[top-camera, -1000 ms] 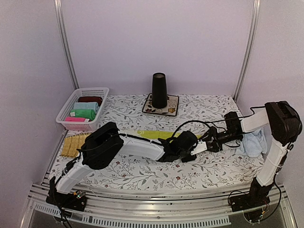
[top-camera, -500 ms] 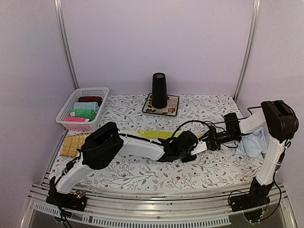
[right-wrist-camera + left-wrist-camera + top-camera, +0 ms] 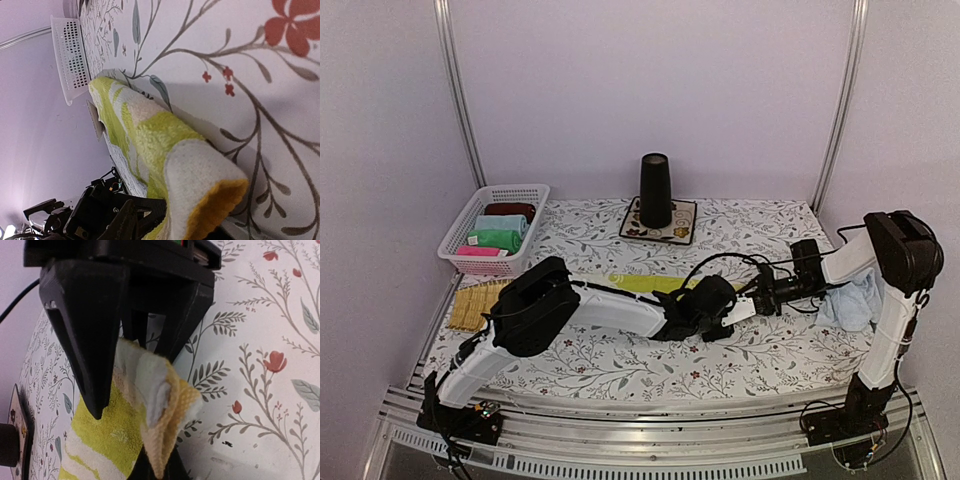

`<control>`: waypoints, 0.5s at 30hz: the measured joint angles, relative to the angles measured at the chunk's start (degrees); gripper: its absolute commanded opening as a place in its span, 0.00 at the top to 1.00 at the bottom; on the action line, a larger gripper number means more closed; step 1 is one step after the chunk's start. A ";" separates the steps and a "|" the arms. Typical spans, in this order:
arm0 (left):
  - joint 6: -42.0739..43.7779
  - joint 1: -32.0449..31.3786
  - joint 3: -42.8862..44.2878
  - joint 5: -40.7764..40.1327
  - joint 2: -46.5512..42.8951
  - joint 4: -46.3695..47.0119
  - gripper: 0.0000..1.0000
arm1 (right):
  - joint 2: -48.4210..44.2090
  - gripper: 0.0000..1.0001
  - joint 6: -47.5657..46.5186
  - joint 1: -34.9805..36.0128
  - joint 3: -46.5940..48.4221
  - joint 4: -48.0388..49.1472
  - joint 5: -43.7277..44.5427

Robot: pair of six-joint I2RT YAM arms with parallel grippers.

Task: Roll the towels
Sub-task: Adjust the towel at the center of the board.

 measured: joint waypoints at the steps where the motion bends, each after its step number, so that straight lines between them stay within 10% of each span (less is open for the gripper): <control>1: -0.02 0.02 -0.02 0.02 0.00 0.00 0.99 | 0.20 0.78 -0.02 0.00 0.00 0.04 0.09; 4: -0.33 0.09 0.00 0.44 0.00 -0.04 0.86 | 0.61 0.95 -0.07 0.00 0.00 -0.44 0.79; 10: -1.38 0.35 0.07 2.54 -1.01 -0.31 0.09 | 0.68 0.97 -0.44 -0.04 0.37 -2.60 2.03; 15: -2.82 0.35 -2.40 5.88 -4.68 -3.41 0.03 | -0.55 0.97 -2.27 -0.70 2.45 -8.98 4.50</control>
